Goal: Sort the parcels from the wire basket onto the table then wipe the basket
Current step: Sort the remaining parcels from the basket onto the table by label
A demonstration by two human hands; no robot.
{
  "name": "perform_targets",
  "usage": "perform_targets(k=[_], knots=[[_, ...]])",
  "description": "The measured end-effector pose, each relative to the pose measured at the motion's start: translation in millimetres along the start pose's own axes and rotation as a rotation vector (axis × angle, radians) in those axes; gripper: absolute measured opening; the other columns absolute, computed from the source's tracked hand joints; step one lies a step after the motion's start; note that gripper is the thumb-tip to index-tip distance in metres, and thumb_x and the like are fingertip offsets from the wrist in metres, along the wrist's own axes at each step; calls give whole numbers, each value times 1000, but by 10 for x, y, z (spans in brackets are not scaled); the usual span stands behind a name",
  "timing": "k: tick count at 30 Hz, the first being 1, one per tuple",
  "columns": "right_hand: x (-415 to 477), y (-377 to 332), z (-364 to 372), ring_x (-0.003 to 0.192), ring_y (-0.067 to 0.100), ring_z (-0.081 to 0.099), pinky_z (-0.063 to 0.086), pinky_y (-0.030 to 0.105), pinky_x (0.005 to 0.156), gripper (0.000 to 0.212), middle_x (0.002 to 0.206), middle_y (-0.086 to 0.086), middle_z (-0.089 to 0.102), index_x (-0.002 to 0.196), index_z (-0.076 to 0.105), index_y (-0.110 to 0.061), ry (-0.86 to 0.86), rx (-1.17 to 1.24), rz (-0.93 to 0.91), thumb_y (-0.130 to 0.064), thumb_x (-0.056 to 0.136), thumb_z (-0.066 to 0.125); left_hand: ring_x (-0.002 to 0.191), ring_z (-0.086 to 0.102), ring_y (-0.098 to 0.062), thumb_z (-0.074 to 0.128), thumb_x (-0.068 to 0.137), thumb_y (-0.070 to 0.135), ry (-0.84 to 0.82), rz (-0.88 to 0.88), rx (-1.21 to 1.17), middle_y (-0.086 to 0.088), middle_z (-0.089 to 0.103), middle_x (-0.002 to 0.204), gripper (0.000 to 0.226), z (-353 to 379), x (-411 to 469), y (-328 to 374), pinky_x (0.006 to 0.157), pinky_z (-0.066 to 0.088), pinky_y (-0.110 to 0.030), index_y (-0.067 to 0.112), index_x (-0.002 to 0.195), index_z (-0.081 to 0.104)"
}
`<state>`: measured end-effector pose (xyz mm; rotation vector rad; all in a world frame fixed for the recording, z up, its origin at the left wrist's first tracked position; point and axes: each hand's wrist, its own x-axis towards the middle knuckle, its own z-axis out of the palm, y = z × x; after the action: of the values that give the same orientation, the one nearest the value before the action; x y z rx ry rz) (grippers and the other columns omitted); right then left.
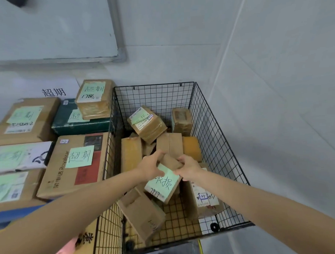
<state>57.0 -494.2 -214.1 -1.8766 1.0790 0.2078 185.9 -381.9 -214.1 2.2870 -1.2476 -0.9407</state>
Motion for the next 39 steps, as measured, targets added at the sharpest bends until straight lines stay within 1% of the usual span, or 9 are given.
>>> perform_targets(k=[4,9,13,21,23,27,32,36,39], knots=[[140,-191,-209,116,25,57,56,32,87,54,134,8,52,134,50,-15,130,-57,-134,-7,85,72,112,62,-25,76,82,10,135,9,-127,-4,58,128,79,-111,90,51,83,57,-35,27,145,32],[320,-395,-415,102,15,47,44,17,71,51,130,9,44,134,50,-12,253,-49,-258,-8,87,71,108,60,-16,74,82,2,293,24,-303,-5,57,132,83,-239,208,114,80,56,-29,26,149,30],[411,-360,-416,113,19,52,48,24,87,67,130,8,44,139,44,-16,252,29,-281,-4,82,76,115,58,-15,75,82,1,312,-3,-366,-4,55,137,86,-175,231,50,76,49,-12,22,151,28],[444,-220,-254,115,18,52,46,22,81,77,130,7,49,141,35,-17,229,95,-252,-7,79,80,130,51,-25,71,87,4,290,-126,-486,-7,51,144,70,-69,248,-23,97,53,-40,19,144,35],[445,-196,-214,117,20,55,51,28,87,70,133,8,54,140,35,-15,219,115,-196,-11,84,76,130,52,-24,71,88,7,294,-167,-502,-6,51,144,67,-55,238,-16,92,55,-36,18,144,36],[404,-194,-160,118,25,61,55,36,92,68,135,9,58,144,30,-13,150,152,-164,-11,90,70,115,56,-14,69,89,6,315,-165,-516,-4,55,139,58,-47,210,23,63,53,-16,16,138,41],[281,-391,-311,121,21,57,54,36,95,75,137,6,57,150,24,-16,185,143,-262,-14,90,70,118,59,-19,71,87,4,414,-109,-558,2,58,130,61,-194,118,135,88,56,-31,21,138,42],[52,-725,-587,111,8,54,50,18,82,75,125,-8,55,151,25,-18,237,213,-441,-12,91,69,112,63,-15,71,86,4,495,0,-631,3,60,127,67,-548,-4,297,76,57,-23,28,141,41],[-110,-1016,-781,116,9,55,52,19,80,66,124,-10,52,144,33,-16,298,290,-570,-12,90,71,112,63,-16,70,87,5,593,100,-642,0,60,131,68,-899,-131,480,77,60,-27,31,142,40]])
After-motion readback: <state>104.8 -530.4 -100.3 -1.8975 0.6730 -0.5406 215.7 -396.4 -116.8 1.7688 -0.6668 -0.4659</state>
